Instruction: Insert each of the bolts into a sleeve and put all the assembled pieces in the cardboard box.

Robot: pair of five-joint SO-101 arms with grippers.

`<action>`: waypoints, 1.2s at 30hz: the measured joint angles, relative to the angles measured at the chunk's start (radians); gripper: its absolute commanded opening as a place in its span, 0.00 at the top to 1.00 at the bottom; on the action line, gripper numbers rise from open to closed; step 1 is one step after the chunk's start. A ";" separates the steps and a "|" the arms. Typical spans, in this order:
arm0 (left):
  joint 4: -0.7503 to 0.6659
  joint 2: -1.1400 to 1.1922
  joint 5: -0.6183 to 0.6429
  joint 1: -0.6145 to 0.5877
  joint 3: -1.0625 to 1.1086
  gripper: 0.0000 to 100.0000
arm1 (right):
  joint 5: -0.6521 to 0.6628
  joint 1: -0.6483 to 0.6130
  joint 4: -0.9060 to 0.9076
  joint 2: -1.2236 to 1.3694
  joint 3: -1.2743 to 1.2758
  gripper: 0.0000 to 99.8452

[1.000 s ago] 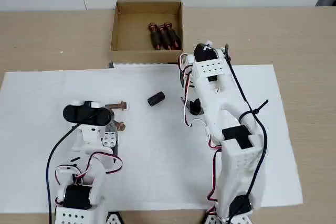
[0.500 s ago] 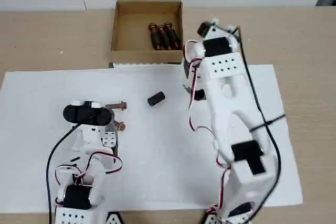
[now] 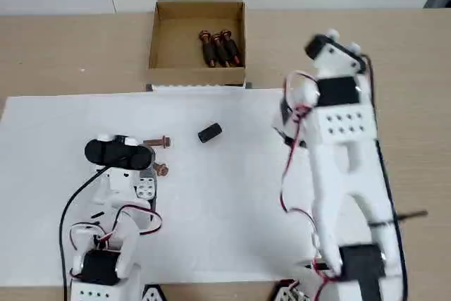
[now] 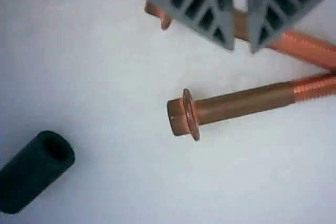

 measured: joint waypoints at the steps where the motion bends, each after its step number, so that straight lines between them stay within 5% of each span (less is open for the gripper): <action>1: 0.015 0.000 0.000 0.000 -0.025 0.99 | -0.002 0.008 0.000 -0.035 0.038 1.00; 18: 0.166 0.011 -0.126 0.000 -0.242 0.99 | -0.003 0.141 0.000 -0.374 0.453 1.00; 36: 0.186 0.842 -0.229 0.000 -0.773 0.99 | -0.003 0.239 -0.009 -0.493 0.485 1.00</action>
